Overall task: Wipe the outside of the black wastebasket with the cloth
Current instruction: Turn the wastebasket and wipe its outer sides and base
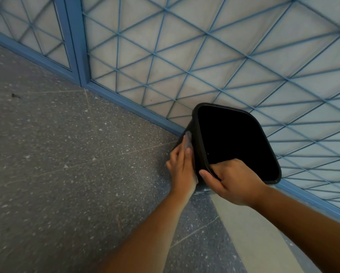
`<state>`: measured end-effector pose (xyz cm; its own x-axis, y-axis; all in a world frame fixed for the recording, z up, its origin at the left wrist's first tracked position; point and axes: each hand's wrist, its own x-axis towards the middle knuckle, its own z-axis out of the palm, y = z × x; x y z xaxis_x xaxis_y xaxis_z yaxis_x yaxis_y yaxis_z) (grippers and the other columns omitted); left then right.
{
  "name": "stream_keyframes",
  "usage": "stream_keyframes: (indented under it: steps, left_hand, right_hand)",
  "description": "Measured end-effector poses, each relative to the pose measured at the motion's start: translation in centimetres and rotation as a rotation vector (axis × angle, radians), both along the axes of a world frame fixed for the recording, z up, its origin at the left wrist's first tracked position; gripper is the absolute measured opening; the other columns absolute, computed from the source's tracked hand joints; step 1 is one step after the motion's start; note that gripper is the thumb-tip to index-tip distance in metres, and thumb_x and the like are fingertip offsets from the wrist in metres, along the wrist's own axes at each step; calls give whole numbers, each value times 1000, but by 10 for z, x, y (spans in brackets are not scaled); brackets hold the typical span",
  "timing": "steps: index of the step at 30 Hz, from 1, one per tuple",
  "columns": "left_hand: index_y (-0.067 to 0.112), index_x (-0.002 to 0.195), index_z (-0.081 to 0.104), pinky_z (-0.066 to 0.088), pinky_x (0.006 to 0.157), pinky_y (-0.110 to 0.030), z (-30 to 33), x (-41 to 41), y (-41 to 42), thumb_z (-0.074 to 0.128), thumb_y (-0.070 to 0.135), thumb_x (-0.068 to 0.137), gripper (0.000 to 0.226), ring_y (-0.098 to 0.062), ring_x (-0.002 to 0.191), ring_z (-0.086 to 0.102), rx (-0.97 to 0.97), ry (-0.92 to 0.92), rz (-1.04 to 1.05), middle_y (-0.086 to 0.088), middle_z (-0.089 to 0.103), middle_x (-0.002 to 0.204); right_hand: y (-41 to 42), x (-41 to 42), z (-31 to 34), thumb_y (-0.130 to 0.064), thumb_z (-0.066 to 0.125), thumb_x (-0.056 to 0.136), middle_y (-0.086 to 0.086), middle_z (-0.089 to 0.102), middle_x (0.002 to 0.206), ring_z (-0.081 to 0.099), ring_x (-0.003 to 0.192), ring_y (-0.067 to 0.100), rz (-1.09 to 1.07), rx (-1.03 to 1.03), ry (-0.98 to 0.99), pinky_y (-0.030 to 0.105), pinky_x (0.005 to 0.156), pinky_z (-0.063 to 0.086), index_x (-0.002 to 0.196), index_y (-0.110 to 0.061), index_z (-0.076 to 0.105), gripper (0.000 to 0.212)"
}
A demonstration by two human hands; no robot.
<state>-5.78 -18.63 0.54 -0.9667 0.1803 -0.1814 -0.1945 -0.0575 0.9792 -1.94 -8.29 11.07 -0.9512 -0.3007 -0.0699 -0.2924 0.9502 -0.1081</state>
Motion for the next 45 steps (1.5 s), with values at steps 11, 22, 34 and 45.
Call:
stream_keyframes:
  steps: [11,22,34,45]
  left_hand:
    - [13,118,59,42,115,-39,0,-17,10,46,32,110,25,-25,122,47,177,-215,162,3,38,108]
    - [37,153,46,36,119,-33,-5,-19,14,37,50,107,49,-22,123,44,127,73,94,15,39,106]
    - [1,126,56,46,107,-63,-36,2,15,48,34,108,38,-31,110,53,277,-127,258,0,45,109]
    - [19,133,61,45,113,-43,-3,9,10,44,37,109,35,-32,120,51,225,-19,218,9,41,108]
  right_hand:
    - [-1,-1,1,-51,25,96,-7,49,55,45,48,12,32,13,-3,30,53,38,64,-23,47,48]
    - [1,-1,1,-48,30,97,-7,50,55,45,48,10,52,-24,11,32,51,42,64,-22,51,46]
    - [1,0,3,-50,29,96,-7,53,56,47,50,10,31,-15,-18,31,53,43,66,-22,53,48]
    - [-1,-1,2,-52,24,95,-11,48,56,43,50,7,25,-22,-46,30,54,41,64,-25,48,48]
